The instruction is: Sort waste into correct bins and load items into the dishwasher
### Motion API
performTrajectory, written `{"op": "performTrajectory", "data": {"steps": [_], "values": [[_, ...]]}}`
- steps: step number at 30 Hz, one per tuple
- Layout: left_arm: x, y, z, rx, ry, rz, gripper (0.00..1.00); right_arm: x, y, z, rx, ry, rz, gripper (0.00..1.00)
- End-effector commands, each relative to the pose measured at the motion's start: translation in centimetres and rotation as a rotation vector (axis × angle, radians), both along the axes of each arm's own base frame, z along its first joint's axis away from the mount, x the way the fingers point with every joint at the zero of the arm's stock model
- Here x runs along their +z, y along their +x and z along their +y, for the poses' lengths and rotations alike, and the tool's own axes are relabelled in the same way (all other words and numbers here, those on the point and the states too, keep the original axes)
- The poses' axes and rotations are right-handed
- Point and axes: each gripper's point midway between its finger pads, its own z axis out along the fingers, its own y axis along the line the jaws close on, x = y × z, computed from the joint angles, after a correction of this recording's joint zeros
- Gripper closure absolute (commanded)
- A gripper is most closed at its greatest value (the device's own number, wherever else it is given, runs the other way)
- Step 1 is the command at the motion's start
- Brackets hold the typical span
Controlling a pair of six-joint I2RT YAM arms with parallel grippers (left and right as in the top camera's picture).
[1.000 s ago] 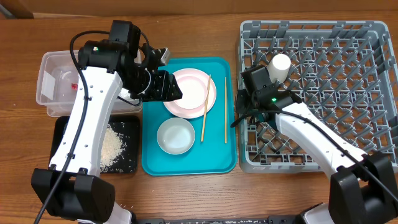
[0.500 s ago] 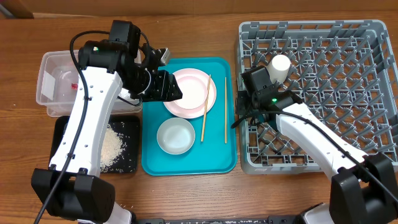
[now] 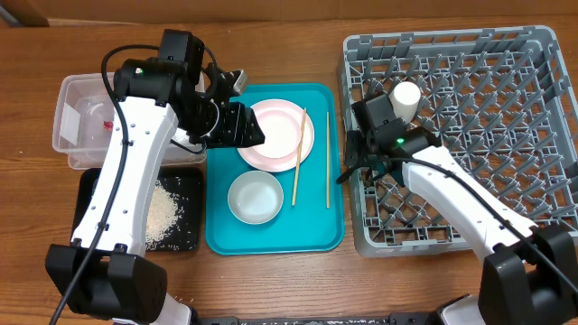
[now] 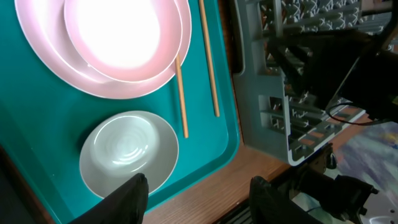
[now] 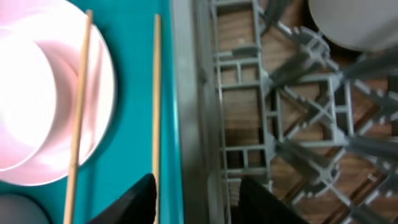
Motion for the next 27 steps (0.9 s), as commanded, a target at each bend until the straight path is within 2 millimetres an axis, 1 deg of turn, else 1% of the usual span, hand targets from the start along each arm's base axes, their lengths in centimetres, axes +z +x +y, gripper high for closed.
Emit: {"op": "performTrajectory", "data": {"steps": [1, 4, 7, 9, 11, 14, 17, 19, 20, 21, 25, 27], "values": [[0.0, 0.3, 0.0, 0.014, 0.0, 0.003, 0.5, 2.9, 1.7, 0.5, 0.018, 0.014, -0.079, 0.53], [0.1, 0.7, 0.0, 0.02, -0.003, -0.01, 0.55, 4.5, 2.7, 1.0, 0.06, 0.008, -0.126, 0.52], [0.2, 1.4, 0.6, 0.062, -0.01, -0.02, 0.56, 6.7, 3.5, 1.6, 0.086, 0.026, -0.163, 0.51], [0.3, 2.0, 1.1, 0.093, -0.014, -0.026, 0.55, 8.1, 3.7, 2.5, 0.115, 0.065, -0.175, 0.51], [0.4, 2.7, 1.9, 0.139, -0.02, -0.032, 0.55, 9.1, 3.6, 3.9, 0.154, 0.131, -0.175, 0.51], [0.5, 3.3, 3.0, 0.216, -0.031, -0.016, 0.53, 9.4, 2.8, 5.7, 0.207, 0.233, -0.145, 0.52], [0.5, 3.5, 3.5, 0.241, -0.033, -0.008, 0.48, 8.7, 2.4, 6.0, 0.17, 0.273, -0.101, 0.52], [0.5, 3.5, 3.4, 0.24, -0.032, -0.009, 0.4, 8.1, 2.0, 6.2, 0.163, 0.279, -0.081, 0.52], [0.5, 3.5, 3.4, 0.239, -0.033, -0.009, 0.1, 7.8, 1.7, 6.4, 0.168, 0.277, -0.073, 0.52], [0.5, 3.5, 3.4, 0.239, -0.032, -0.009, 0.0, 7.6, 1.5, 6.5, 0.173, 0.275, -0.067, 0.52], [0.3, 3.5, 3.8, 0.246, -0.009, -0.011, 0.0, 6.8, 0.5, 7.5, 0.197, 0.269, -0.043, 0.52], [0.3, 3.6, 3.8, 0.247, -0.008, -0.018, 0.0, 6.3, 0.0, 8.1, 0.182, 0.271, -0.025, 0.52]]}}
